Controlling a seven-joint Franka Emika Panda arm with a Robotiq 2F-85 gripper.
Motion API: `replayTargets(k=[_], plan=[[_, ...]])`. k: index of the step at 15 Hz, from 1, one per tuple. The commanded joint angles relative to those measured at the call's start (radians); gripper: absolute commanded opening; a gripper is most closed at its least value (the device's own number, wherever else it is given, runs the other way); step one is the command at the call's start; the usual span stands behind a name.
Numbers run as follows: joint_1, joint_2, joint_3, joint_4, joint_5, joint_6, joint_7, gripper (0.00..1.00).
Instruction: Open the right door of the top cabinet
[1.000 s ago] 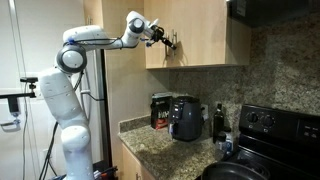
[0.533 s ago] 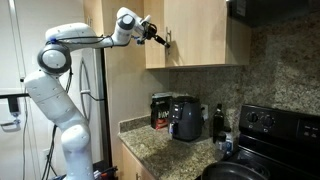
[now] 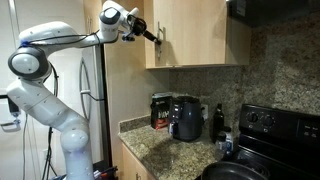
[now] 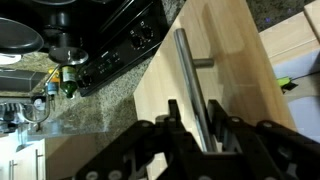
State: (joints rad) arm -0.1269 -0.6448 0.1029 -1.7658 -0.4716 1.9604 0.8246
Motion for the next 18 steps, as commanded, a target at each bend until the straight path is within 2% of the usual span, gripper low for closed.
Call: replayTargets(k=[1, 6, 8, 12, 13, 14, 15, 16, 17, 18], plan=[[-0.090, -0.130, -0.056, -0.105, -0.016, -0.060, -0.048, 0.00], [-0.120, -0.269, -0.126, -0.206, 0.024, -0.053, -0.099, 0.00], [-0.160, -0.325, -0.164, -0.245, -0.004, -0.071, -0.130, 0.00], [-0.310, -0.382, -0.308, -0.336, -0.113, -0.073, -0.217, 0.00], [-0.316, -0.376, -0.359, -0.339, -0.095, -0.123, -0.259, 0.00], [-0.314, -0.371, -0.417, -0.353, -0.068, -0.137, -0.302, 0.25], [-0.306, -0.376, -0.472, -0.386, -0.040, -0.130, -0.343, 0.27], [-0.310, -0.364, -0.508, -0.432, -0.019, -0.107, -0.363, 0.37], [-0.312, -0.345, -0.510, -0.448, 0.018, -0.123, -0.375, 0.46], [-0.306, -0.319, -0.479, -0.458, 0.066, -0.150, -0.366, 0.58]])
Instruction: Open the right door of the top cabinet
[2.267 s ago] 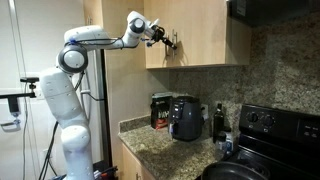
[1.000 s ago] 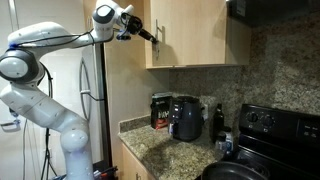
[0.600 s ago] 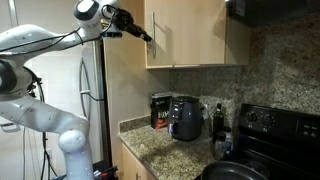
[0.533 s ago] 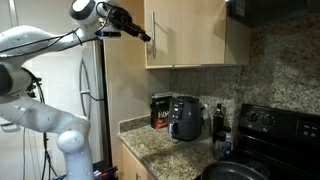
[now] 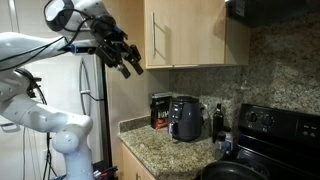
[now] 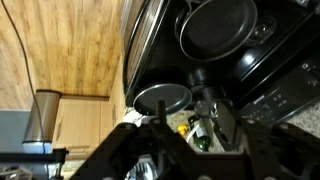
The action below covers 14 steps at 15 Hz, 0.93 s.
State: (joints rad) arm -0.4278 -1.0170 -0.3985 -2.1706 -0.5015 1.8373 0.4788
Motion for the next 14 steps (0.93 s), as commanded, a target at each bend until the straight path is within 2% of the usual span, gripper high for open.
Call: replayTargets(k=[1, 4, 6, 7, 8, 9, 12, 14], plan=[[0.006, 0.075, 0.054, -0.059, 0.151, -0.055, -0.013, 0.67], [0.060, 0.099, 0.187, -0.030, 0.328, -0.187, -0.002, 0.98], [0.099, 0.093, 0.286, 0.018, 0.416, -0.322, 0.002, 1.00], [0.057, 0.090, 0.238, -0.042, 0.367, -0.207, -0.004, 1.00], [0.068, 0.088, 0.274, -0.030, 0.377, -0.228, 0.015, 1.00], [0.064, 0.085, 0.281, -0.031, 0.375, -0.226, 0.020, 1.00], [0.065, 0.097, 0.264, -0.030, 0.385, -0.237, 0.009, 1.00], [0.096, 0.094, 0.334, -0.058, 0.370, -0.231, -0.006, 1.00]])
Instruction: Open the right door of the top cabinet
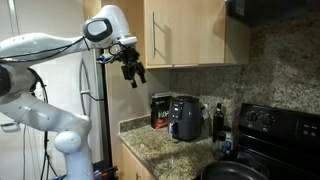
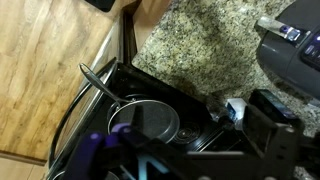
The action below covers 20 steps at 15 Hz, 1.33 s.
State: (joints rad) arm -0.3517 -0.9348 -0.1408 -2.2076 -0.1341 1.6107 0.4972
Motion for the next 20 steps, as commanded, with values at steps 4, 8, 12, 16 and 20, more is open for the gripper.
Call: replayTargets(k=[4, 8, 12, 16, 20], plan=[[0.123, 0.024, 0.202, -0.037, 0.023, 0.002, -0.057, 1.00], [0.126, 0.013, 0.218, -0.035, 0.006, -0.001, -0.022, 1.00], [0.127, 0.112, 0.238, 0.019, -0.048, 0.136, -0.028, 1.00], [0.184, 0.176, 0.296, 0.090, -0.027, 0.149, -0.056, 1.00], [0.218, 0.194, 0.379, 0.095, -0.088, 0.220, -0.035, 1.00]])
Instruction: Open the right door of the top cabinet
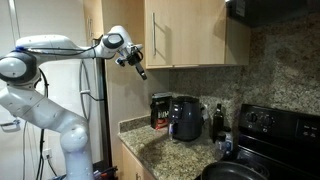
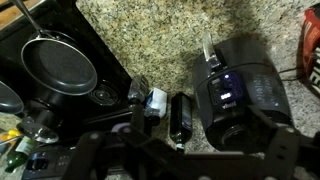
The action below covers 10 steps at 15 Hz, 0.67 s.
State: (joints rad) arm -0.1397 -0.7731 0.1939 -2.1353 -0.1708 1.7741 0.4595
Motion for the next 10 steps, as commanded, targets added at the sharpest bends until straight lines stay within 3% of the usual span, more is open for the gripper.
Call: replayTargets(k=[1, 6, 10], plan=[[-0.010, 0.029, 0.065, 0.017, -0.100, 0.129, 0.035, 1.00], [-0.075, 0.018, 0.082, 0.008, -0.297, 0.383, 0.143, 1.00], [-0.177, -0.009, 0.064, -0.008, -0.445, 0.573, 0.249, 1.00]])
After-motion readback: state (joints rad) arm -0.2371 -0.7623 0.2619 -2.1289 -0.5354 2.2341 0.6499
